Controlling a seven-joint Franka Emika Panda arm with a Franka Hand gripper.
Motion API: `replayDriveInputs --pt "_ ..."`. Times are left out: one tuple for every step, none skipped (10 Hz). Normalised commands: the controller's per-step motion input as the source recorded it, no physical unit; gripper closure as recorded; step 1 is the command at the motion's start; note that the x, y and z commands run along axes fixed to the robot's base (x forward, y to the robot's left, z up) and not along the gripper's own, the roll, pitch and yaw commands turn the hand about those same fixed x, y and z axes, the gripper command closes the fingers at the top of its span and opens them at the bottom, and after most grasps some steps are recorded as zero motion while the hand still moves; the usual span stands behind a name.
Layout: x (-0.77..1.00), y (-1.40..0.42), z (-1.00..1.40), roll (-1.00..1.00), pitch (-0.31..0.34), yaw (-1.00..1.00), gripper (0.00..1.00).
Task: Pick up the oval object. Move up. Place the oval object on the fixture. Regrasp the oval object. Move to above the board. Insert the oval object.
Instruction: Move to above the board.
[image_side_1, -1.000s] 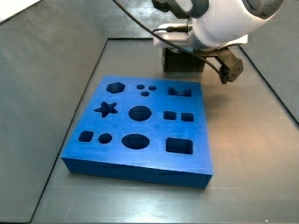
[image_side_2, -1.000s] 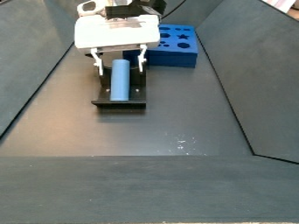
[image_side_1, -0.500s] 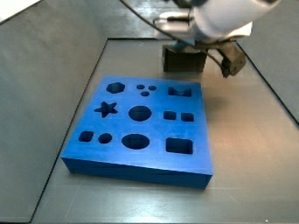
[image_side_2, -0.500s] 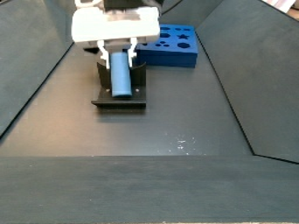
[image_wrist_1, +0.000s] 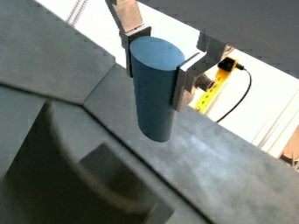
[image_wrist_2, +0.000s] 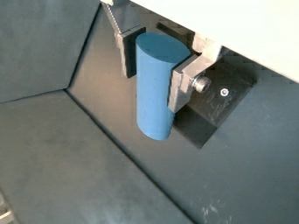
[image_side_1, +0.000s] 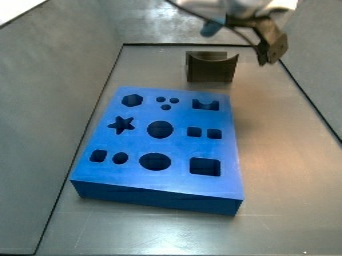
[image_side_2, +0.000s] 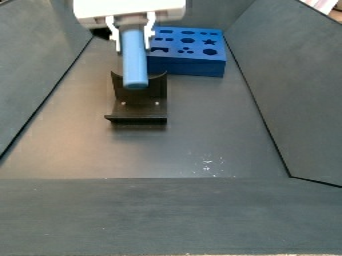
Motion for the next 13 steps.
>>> replayDriveInputs --pt "-0.04 0.04 1.0 -0.06 0.134 0.07 1.0" --pt "-0.04 0.04 1.0 -0.06 0.116 0.1 1.0" --pt "-0.04 0.03 1.0 -0.05 0.082 0.11 1.0" --pt "-0.04 0.03 1.0 -0.05 0.065 0.11 1.0" --pt "-0.03 0.02 1.0 -0.05 0.039 0.11 1.0" --pt "-0.03 0.02 1.0 -0.05 0.032 0.1 1.0" --pt "-0.03 0.01 0.84 -0.04 0.022 0.08 1.0" --pt "-0.02 0.0 0.67 -0.05 0.017 0.07 1.0" --pt "-0.01 -0.01 0.45 -0.04 0.022 0.05 1.0" --pt "-0.01 -0.01 0.29 -0.04 0.029 0.04 1.0" --pt "-0.5 -1.0 0.27 -1.0 -0.073 -0.04 1.0" --pt "-0.5 -1.0 0.27 -1.0 -0.084 -0.04 1.0" --pt "-0.53 -1.0 0.28 -1.0 -0.094 -0.05 1.0"
